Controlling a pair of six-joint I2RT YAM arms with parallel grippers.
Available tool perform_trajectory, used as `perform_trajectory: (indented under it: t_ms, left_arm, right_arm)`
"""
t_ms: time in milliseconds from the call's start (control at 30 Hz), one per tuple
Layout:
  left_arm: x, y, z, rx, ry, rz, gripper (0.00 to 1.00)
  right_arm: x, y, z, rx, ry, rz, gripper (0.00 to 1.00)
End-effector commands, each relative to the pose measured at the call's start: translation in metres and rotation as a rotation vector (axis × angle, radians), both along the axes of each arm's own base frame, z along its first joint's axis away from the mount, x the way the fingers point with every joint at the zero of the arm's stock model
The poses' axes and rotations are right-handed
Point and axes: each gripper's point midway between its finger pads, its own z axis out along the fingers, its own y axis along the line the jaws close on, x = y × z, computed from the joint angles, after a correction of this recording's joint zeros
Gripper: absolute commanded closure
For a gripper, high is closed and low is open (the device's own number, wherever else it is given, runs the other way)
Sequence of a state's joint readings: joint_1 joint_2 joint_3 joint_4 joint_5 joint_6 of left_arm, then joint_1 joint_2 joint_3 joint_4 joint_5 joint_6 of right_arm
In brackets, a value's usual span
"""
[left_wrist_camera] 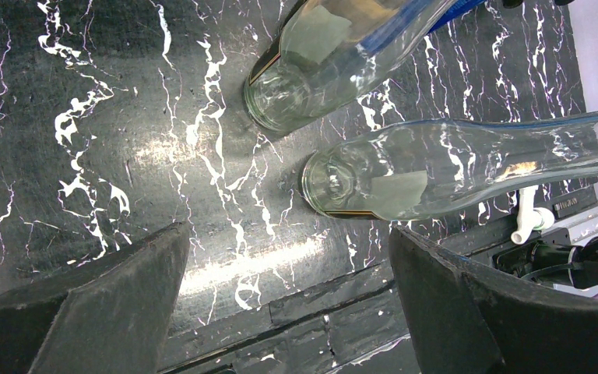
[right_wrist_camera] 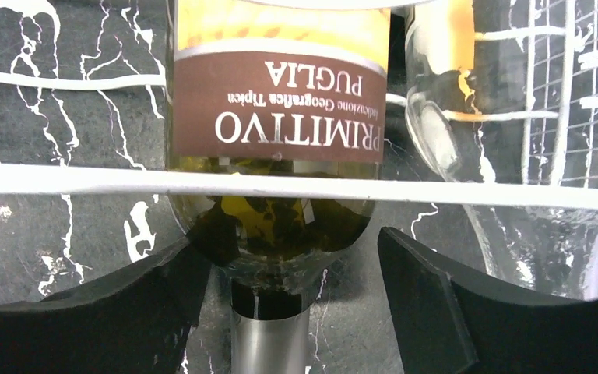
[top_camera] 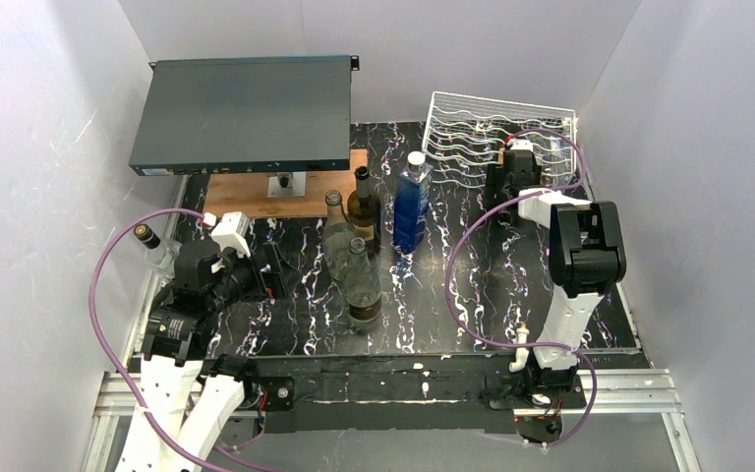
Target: Put the wine bottle on the wine rack
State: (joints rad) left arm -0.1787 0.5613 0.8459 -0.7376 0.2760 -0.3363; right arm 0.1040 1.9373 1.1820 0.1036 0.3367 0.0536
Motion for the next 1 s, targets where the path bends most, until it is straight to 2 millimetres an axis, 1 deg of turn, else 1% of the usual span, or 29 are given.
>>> perform_trajectory:
  t_ms: [0,100,233,333,500,667,833,967]
  left_arm:
    - [-0.002,-0.001,0.0,0.001,-0.003,-0.008,0.01]
    - [-0.002,-0.001,0.001,0.0,-0.006,-0.009,0.01]
    - [-0.002,-0.001,0.001,-0.003,-0.006,-0.013,0.01]
    - [-0.002,-0.003,0.001,-0.006,-0.005,-0.019,0.01]
    - [-0.002,-0.003,0.001,-0.006,-0.005,-0.019,0.01]
    - [0.0,-0.002,-0.003,0.001,0.015,-0.01,0.01]
    - [0.0,0.0,-0.003,0.007,0.015,0.001,0.01]
    - [0.0,0.002,-0.002,0.01,0.007,0.013,0.01]
  right_arm:
    - [-0.003,-0.003,0.019,0.015,-0.013,-0.026,0.12]
    - [-0.02,-0.001,0.016,0.045,-0.002,-0.033,0.11]
    - [-0.039,0.002,0.02,0.079,-0.001,-0.034,0.09]
    - [-0.05,0.005,0.031,0.1,0.0,-0.031,0.08]
    - [-0.081,0.009,0.05,0.156,0.037,-0.073,0.07]
    - [-0.117,0.041,0.064,0.332,0.086,-0.033,0.08]
    - [-0.145,0.078,0.097,0.505,0.033,0.109,0.08]
    - [-0.164,0.107,0.13,0.613,-0.034,0.279,0.08]
